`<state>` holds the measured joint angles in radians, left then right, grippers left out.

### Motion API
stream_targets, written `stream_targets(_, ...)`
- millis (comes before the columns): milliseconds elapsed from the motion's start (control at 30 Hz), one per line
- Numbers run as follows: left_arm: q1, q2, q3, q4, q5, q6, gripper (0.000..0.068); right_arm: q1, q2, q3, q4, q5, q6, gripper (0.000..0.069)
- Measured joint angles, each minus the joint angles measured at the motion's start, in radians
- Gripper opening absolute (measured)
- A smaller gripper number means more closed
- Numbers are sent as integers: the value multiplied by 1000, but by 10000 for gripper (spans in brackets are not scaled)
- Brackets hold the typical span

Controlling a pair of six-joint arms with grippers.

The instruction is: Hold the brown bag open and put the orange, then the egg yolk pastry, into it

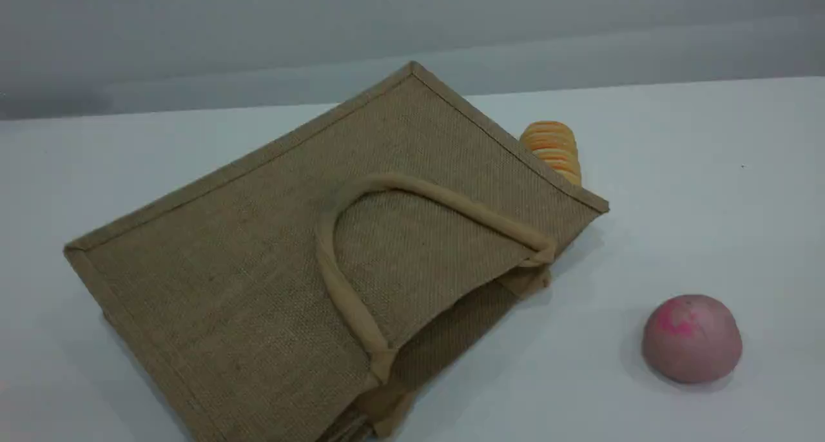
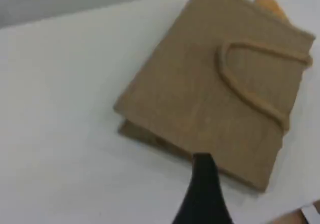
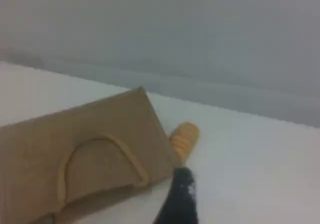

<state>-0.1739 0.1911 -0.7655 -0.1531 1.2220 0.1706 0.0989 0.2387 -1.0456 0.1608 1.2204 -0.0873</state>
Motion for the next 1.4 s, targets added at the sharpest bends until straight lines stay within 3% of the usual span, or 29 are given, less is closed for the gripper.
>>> stream_targets(333, 0, -35, 141, 25, -10, -34, 503, 0, -235, 257, -5, -40, -47, 586)
stream_targets(800, 0, -35, 234, 27, -90, -34, 503, 0, -239, 524, -17, -131, -84, 586)
stream_targets(1167, 0, -35, 249, 108, -116, -102, 503, 0, -239, 538, -37, -152, -83, 585)
stream_targets(1400, 0, -35, 260, 109, -145, -102, 503, 0, -239, 538, -37, -152, -83, 575)
